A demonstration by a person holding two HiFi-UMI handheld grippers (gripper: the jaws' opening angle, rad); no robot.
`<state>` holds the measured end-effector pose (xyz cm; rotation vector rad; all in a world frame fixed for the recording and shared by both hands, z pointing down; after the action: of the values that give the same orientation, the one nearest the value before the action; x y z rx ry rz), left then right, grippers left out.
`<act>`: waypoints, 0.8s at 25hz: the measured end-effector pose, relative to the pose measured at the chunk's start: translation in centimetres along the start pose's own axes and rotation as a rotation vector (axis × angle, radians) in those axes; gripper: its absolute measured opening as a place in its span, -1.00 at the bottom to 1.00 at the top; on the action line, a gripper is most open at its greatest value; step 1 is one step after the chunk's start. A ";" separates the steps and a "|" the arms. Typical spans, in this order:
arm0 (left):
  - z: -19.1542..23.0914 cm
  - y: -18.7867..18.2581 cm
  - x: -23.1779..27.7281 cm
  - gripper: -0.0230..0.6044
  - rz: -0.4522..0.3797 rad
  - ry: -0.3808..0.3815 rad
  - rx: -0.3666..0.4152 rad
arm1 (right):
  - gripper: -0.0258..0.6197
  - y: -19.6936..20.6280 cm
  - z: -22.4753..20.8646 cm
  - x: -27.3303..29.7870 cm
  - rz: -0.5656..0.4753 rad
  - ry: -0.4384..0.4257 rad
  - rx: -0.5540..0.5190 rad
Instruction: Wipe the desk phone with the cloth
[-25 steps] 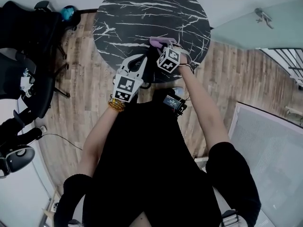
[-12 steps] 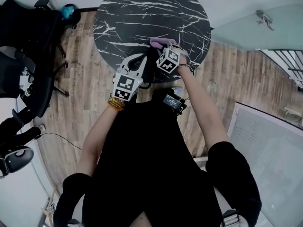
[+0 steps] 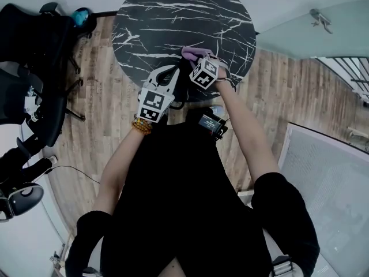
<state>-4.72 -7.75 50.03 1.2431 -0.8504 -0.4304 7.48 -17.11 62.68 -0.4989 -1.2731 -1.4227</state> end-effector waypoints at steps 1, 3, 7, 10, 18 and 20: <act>0.0 0.0 0.0 -0.86 0.000 0.002 -0.001 | -0.64 0.0 0.0 0.0 0.001 -0.003 0.005; 0.1 0.0 0.1 -0.86 0.000 0.005 -0.003 | -0.64 0.0 0.2 0.0 0.002 -0.013 0.019; 0.1 0.0 0.3 -0.86 0.002 0.010 -0.003 | -0.64 0.0 0.4 -0.1 0.001 -0.023 0.040; 0.1 0.0 0.4 -0.86 0.003 0.014 -0.003 | -0.64 0.1 0.6 0.0 0.003 -0.032 0.054; 0.1 0.3 0.7 -0.86 0.012 0.026 -0.003 | -0.64 0.1 1.4 0.1 0.025 -0.054 0.061; 0.1 0.3 0.6 -0.86 0.013 0.026 -0.004 | -0.64 0.1 1.5 0.1 0.029 -0.056 0.061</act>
<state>-4.41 -8.16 50.55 1.2368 -0.8349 -0.4044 7.06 -15.78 63.32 -0.5173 -1.3447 -1.3501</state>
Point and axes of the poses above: the fingertips, and each gripper's own axes: x forward along the fingers, z to its left, y out of its underside, the point moved 6 cm from there along -x, backward along the fingers, and after that the axes turned 1 degree about y, right-handed, at the moved point
